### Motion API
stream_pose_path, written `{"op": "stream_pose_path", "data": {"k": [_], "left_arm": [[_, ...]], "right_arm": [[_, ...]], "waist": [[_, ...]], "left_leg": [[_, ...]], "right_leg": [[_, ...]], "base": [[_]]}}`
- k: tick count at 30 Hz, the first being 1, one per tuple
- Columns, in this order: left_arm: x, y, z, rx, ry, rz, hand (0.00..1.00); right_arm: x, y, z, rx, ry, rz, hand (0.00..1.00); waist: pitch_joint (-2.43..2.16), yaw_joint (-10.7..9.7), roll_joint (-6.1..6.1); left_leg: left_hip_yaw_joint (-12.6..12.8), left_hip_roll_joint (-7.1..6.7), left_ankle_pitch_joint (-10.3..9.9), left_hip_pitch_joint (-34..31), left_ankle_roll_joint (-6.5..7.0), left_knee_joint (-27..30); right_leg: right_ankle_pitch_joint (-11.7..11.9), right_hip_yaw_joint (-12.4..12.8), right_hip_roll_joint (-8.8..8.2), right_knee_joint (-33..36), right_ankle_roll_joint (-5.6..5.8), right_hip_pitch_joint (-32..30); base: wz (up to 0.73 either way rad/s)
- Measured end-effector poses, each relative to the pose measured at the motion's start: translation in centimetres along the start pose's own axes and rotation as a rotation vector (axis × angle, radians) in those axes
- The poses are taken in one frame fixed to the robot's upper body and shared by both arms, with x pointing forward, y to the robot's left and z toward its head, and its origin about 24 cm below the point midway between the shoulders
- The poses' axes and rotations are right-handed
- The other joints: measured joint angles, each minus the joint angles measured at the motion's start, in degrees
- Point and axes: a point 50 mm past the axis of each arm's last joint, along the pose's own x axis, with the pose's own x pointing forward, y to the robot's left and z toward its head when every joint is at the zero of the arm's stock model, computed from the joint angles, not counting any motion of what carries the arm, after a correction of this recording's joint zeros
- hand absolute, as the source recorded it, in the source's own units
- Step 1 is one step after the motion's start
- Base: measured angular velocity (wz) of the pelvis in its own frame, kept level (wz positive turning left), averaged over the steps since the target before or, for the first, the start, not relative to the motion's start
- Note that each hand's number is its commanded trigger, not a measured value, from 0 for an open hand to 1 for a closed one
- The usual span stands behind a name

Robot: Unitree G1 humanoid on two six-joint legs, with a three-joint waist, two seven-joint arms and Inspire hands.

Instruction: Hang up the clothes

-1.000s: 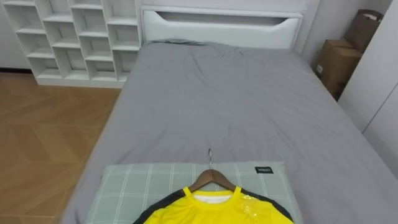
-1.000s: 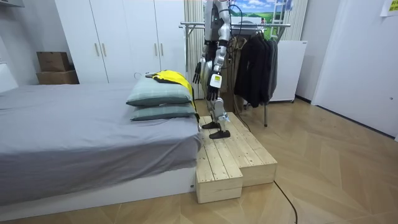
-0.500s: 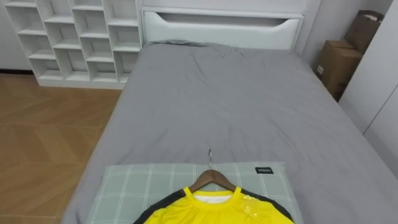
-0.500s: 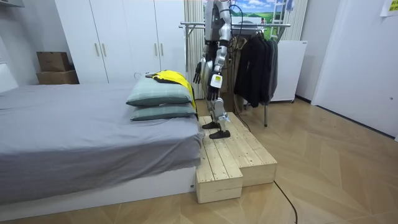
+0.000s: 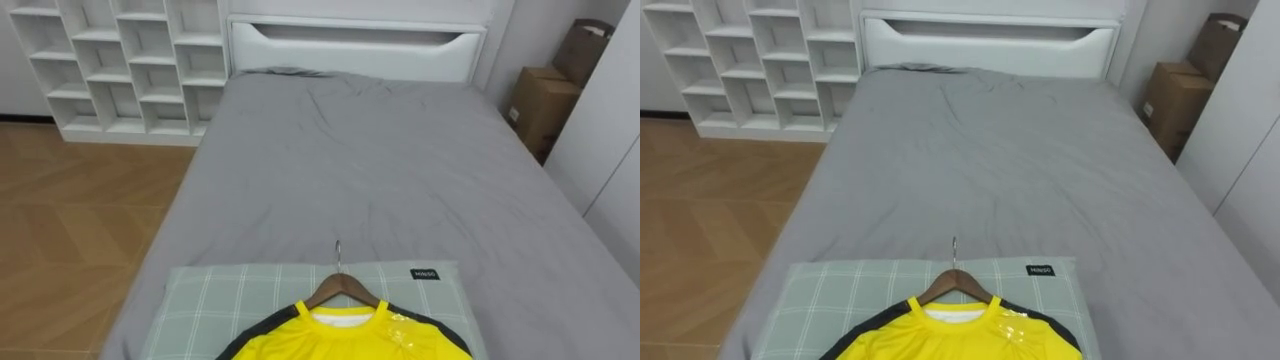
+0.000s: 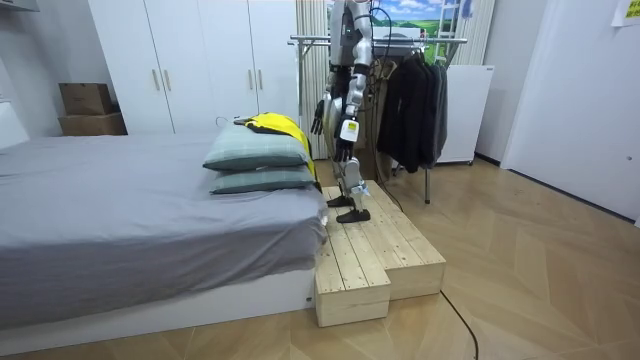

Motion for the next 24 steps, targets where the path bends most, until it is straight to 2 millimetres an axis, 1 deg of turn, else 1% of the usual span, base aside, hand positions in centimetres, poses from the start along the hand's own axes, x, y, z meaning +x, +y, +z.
{"op": "stream_pose_path", "data": {"k": [24], "left_arm": [[-0.04, -0.02, -0.33, -0.011, 0.02, -0.025, 0.0]], "right_arm": [[0.01, -0.08, 0.05, -0.011, 0.0, -0.022, 0.0]], "waist": [[-0.05, 0.1, 0.51]], "left_leg": [[0.0, -0.03, 0.0, 0.0, 0.01, -0.1]], "right_leg": [[0.0, 0.0, 0.25, 0.0, 0.0, 0.2]], "base": [[0.0]]}}
